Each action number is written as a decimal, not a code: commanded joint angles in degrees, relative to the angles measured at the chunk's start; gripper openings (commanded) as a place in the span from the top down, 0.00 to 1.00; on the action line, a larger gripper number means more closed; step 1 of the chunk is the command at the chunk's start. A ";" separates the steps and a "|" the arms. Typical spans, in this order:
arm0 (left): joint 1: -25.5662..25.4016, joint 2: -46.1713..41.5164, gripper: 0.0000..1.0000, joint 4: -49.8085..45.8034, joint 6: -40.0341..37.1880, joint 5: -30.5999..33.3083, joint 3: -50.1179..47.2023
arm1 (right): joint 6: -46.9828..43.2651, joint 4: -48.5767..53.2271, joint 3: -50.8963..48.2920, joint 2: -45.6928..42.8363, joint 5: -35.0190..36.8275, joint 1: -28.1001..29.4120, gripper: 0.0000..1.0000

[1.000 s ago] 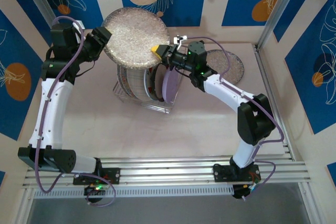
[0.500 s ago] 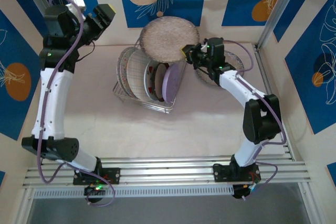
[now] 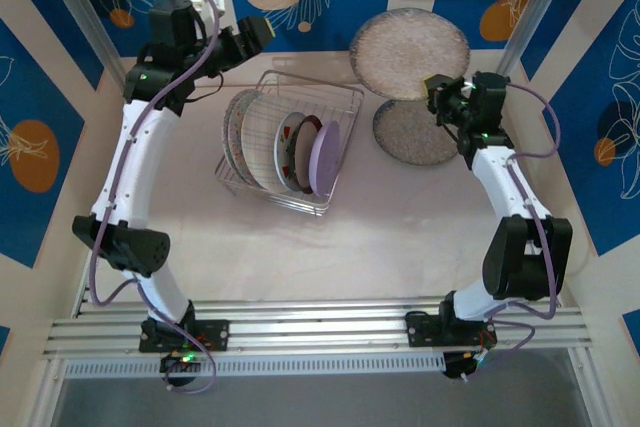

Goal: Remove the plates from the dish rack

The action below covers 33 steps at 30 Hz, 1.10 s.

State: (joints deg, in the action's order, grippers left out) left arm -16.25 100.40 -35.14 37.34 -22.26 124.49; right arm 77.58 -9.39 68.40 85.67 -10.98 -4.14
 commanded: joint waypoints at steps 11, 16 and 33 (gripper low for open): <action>-6.57 0.06 0.11 -0.35 -8.07 3.36 2.70 | 0.70 -13.37 -6.17 -7.47 -0.24 -7.89 1.00; -8.55 -1.28 0.10 0.13 -8.69 3.49 1.19 | 0.26 -14.74 -10.14 -7.60 0.02 -8.56 1.00; -13.65 -8.40 0.10 2.29 -9.53 3.85 -9.43 | -2.51 -25.71 -19.43 -1.73 -2.61 -9.92 1.00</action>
State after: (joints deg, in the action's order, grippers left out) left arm -28.64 94.13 -34.94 29.39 -19.00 116.29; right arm 77.03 -16.51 47.72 85.23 -9.69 -13.76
